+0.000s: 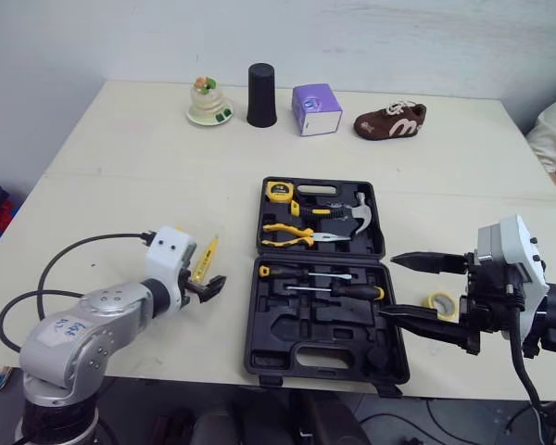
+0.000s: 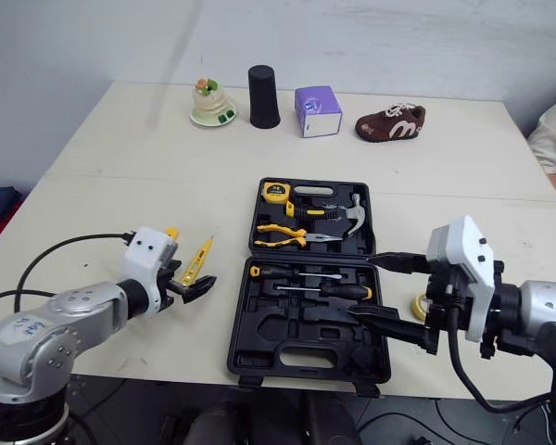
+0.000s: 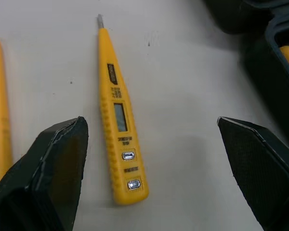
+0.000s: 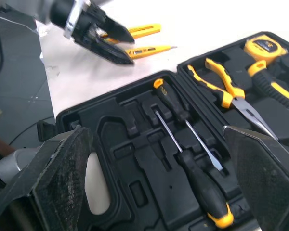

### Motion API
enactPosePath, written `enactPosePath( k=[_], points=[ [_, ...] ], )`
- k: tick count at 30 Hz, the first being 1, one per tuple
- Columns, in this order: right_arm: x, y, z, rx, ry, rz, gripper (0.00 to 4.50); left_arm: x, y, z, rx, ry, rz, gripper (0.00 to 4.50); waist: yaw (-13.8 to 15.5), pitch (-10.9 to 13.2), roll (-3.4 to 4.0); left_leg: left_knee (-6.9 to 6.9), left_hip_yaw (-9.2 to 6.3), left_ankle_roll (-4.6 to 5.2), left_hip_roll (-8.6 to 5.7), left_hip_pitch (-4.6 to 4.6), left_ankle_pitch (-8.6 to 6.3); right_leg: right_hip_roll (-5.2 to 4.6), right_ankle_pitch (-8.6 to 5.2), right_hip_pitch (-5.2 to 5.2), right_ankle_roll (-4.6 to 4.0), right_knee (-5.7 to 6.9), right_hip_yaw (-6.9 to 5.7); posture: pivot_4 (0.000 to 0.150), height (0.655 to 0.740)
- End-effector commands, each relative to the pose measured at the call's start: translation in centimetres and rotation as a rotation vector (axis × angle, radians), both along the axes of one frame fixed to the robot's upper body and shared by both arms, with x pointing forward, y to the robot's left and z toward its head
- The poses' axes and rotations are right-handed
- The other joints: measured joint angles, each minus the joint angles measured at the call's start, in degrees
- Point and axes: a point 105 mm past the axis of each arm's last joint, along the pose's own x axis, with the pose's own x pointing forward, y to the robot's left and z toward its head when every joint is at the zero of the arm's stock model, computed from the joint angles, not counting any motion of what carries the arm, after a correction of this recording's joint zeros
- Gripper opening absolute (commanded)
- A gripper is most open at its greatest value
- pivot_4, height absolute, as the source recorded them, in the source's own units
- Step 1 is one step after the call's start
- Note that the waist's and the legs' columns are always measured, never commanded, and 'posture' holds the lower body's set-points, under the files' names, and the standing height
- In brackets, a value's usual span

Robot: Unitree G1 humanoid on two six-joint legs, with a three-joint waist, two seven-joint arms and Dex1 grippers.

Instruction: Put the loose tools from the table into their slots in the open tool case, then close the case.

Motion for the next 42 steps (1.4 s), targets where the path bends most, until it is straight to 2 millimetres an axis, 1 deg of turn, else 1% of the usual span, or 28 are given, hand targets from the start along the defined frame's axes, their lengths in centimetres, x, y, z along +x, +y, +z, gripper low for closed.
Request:
enactPosePath(
  k=[1, 3, 6, 8, 12, 13, 15, 17, 18, 19, 21, 22, 24, 25, 26, 27, 29, 31, 33, 35, 37, 39, 42],
  points=[
    [-0.2, 1.0, 0.0, -0.010, -0.018, 0.044, 4.46, 0.7, 0.8, -1.1, 0.079, 0.024, 0.052, 4.50, 0.07, -0.02, 0.00, -0.01, -0.01, -0.01, 0.00, 0.01, 0.01, 0.00, 0.00, 0.00, -0.01, 0.00, 0.00, 0.150, 0.7339],
    [-0.3, 1.3, -0.2, -0.017, -0.021, 0.057, 4.46, 1.0, 1.0, -1.5, 0.107, 0.023, 0.055, 4.50, 0.17, -0.03, 0.02, -0.01, -0.02, 0.00, 0.00, 0.05, 0.03, -0.01, 0.01, 0.04, -0.01, 0.01, 0.00, 0.150, 0.7339],
    [-0.3, 1.6, -0.1, -0.006, -0.030, 0.059, 4.50, 0.9, 1.1, -2.5, 0.106, 0.043, 0.048, 3.61, 0.31, -0.04, 0.02, -0.01, -0.02, 0.04, 0.00, 0.06, 0.10, -0.03, 0.06, 0.05, -0.04, 0.02, 0.00, 0.150, 0.7339],
    [-0.3, 1.7, 0.0, -0.002, -0.035, 0.053, 4.50, 0.8, 1.3, -3.0, 0.103, 0.054, 0.045, 2.71, 0.27, -0.07, 0.01, -0.01, -0.02, 0.05, 0.00, 0.07, 0.16, -0.04, 0.12, 0.07, -0.04, 0.02, 0.00, 0.150, 0.7339],
    [-0.2, 1.1, -0.2, -0.015, -0.033, 0.017, 4.50, 1.3, 1.6, -2.6, 0.069, 0.038, 0.047, 0.80, 0.10, -0.07, 0.01, -0.09, -0.01, 0.18, 0.00, 0.15, 0.31, -0.03, 0.26, 0.12, -0.13, 0.02, 0.01, 0.150, 0.7339],
    [-0.1, 1.0, -0.3, -0.019, -0.033, 0.007, 4.50, 1.5, 1.7, -2.4, 0.066, 0.032, 0.046, 0.47, 0.07, -0.08, 0.01, -0.11, -0.02, 0.22, 0.00, 0.15, 0.32, -0.03, 0.29, 0.13, -0.15, 0.02, 0.01, 0.150, 0.7339],
    [-0.2, 0.7, -0.4, -0.018, -0.032, -0.010, 4.50, 2.0, 2.2, -1.5, 0.071, -0.004, 0.037, 0.43, -0.07, -0.08, 0.01, -0.14, -0.03, 0.28, 0.00, 0.15, 0.36, -0.02, 0.30, 0.12, -0.17, 0.02, 0.01, 0.150, 0.7339],
    [-0.4, 0.5, -0.4, -0.015, -0.027, -0.025, 4.50, 2.5, 2.3, 0.7, 0.068, -0.086, -0.038, 0.43, -0.14, -0.07, -0.01, -0.17, -0.04, 0.28, 0.02, 0.15, 0.41, 0.00, 0.32, 0.10, -0.20, 0.02, 0.00, 0.150, 0.7339],
    [-0.6, 0.3, -0.5, -0.015, -0.020, -0.033, 4.50, 2.7, 2.1, 2.0, 0.082, -0.138, -0.103, 0.43, -0.19, -0.05, -0.03, -0.17, -0.05, 0.23, 0.04, 0.12, 0.44, 0.03, 0.34, 0.05, -0.23, 0.03, -0.01, 0.150, 0.7339],
    [-0.7, 0.1, -0.7, -0.023, -0.007, -0.039, 4.50, 2.6, 1.7, 3.2, 0.093, -0.172, -0.189, 0.43, -0.19, -0.03, -0.08, -0.21, -0.05, 0.21, 0.06, 0.08, 0.46, 0.05, 0.36, -0.03, -0.27, 0.03, -0.01, 0.150, 0.7339],
    [-1.0, -0.3, -1.1, -0.043, 0.014, -0.048, 4.50, 2.1, 1.0, 4.9, 0.086, -0.180, -0.327, 0.43, -0.02, 0.04, -0.18, -0.27, -0.06, -0.12, 0.08, -0.03, 0.65, 0.05, 0.38, -0.17, -0.32, 0.01, -0.05, 0.150, 0.7339],
    [-1.1, -0.5, -1.2, -0.046, 0.021, -0.054, 4.50, 1.6, 0.4, 5.5, 0.083, -0.176, -0.426, 0.43, 0.02, 0.03, -0.18, -0.27, -0.08, -0.12, 0.07, -0.08, 0.63, 0.02, 0.38, -0.18, -0.31, -0.01, -0.09, 0.150, 0.7339],
    [-1.3, -0.7, -1.2, -0.040, 0.023, -0.068, 4.50, -0.3, -1.1, 6.3, 0.090, -0.132, -0.683, 0.43, 0.20, 0.03, -0.18, -0.26, -0.06, -0.06, 0.05, -0.15, 0.54, -0.04, 0.39, -0.18, -0.29, -0.11, -0.13, 0.150, 0.7339],
    [-1.3, -0.8, -1.3, -0.037, 0.019, -0.079, 4.50, -1.5, -1.8, 6.4, 0.083, -0.082, -0.812, 0.43, 0.20, 0.03, -0.17, -0.27, -0.05, -0.05, 0.06, -0.20, 0.49, -0.05, 0.39, -0.19, -0.28, -0.22, -0.17, 0.150, 0.7339],
    [-1.3, -0.8, -1.3, -0.036, 0.014, -0.090, 4.50, -2.3, -2.2, 6.6, 0.072, -0.040, -0.905, 0.43, 0.28, 0.03, -0.16, -0.28, -0.03, -0.04, 0.07, -0.23, 0.46, -0.06, 0.39, -0.19, -0.27, -0.30, -0.18, 0.150, 0.7339],
    [-1.4, -0.9, -1.6, -0.040, 0.012, -0.104, 4.50, -2.4, -2.8, 6.6, 0.078, -0.014, -0.983, 0.43, 0.35, 0.04, -0.16, -0.29, -0.01, -0.01, 0.07, -0.28, 0.42, -0.07, 0.37, -0.20, -0.24, -0.36, -0.19, 0.150, 0.7339],
    [-1.7, -0.9, -2.0, -0.048, 0.014, -0.122, 4.50, -2.2, -3.5, 6.5, 0.097, 0.019, -1.069, 0.43, 1.13, 0.04, -0.14, -0.26, 0.00, 0.03, 0.06, -0.31, 0.36, -0.07, 0.31, -0.21, -0.18, -0.42, -0.19, 0.150, 0.7339],
    [-2.4, -1.0, -2.4, -0.056, 0.023, -0.139, 4.50, -1.9, -5.0, 6.6, 0.104, 0.041, -1.165, 0.43, 1.51, 0.04, -0.14, -0.23, 0.00, 0.05, 0.06, -0.41, 0.31, -0.01, 0.30, -0.25, -0.15, -0.47, -0.17, 0.150, 0.7339],
    [-2.6, -1.0, -2.3, -0.048, 0.014, -0.168, 4.50, -1.1, -6.1, 6.6, 0.111, 0.054, -1.196, 0.43, 1.57, 0.05, -0.13, -0.08, -0.06, 0.13, 0.03, -0.61, 0.27, 0.02, 0.25, -0.34, -0.07, -0.43, -0.18, 0.150, 0.7339],
    [-2.6, -1.1, -2.1, -0.034, 0.003, -0.192, 4.50, -0.6, -6.6, 6.5, 0.132, 0.060, -1.208, 0.43, 1.34, 0.05, -0.13, 0.06, -0.07, 0.21, 0.02, -0.77, 0.23, 0.02, 0.29, -0.40, 0.01, -0.43, -0.16, 0.150, 0.7339],
    [-3.4, -1.1, -2.4, -0.033, 0.017, -0.208, 4.50, -0.5, -7.6, 5.8, 0.174, 0.078, -1.253, 0.43, 1.02, 0.05, -0.13, 0.10, 0.05, 0.27, 0.02, -0.75, 0.20, 0.01, 0.31, -0.42, 0.08, -0.41, -0.05, 0.150, 0.7339],
    [-4.0, -1.2, -2.8, -0.052, 0.030, -0.225, 4.50, -0.5, -8.4, 5.1, 0.221, 0.093, -1.286, 0.43, 1.29, 0.05, -0.13, 0.10, 0.02, 0.26, 0.02, -0.73, 0.20, 0.03, 0.28, -0.43, 0.12, -0.38, -0.05, 0.150, 0.7339],
    [-4.2, -1.5, -2.9, -0.050, 0.023, -0.264, 4.50, -0.5, -9.6, 4.2, 0.264, 0.115, -1.302, 0.43, 1.42, 0.05, -0.13, 0.13, -0.03, 0.25, 0.01, -0.75, 0.21, 0.05, 0.27, -0.43, 0.15, -0.35, -0.04, 0.150, 0.7339]
  ],
)
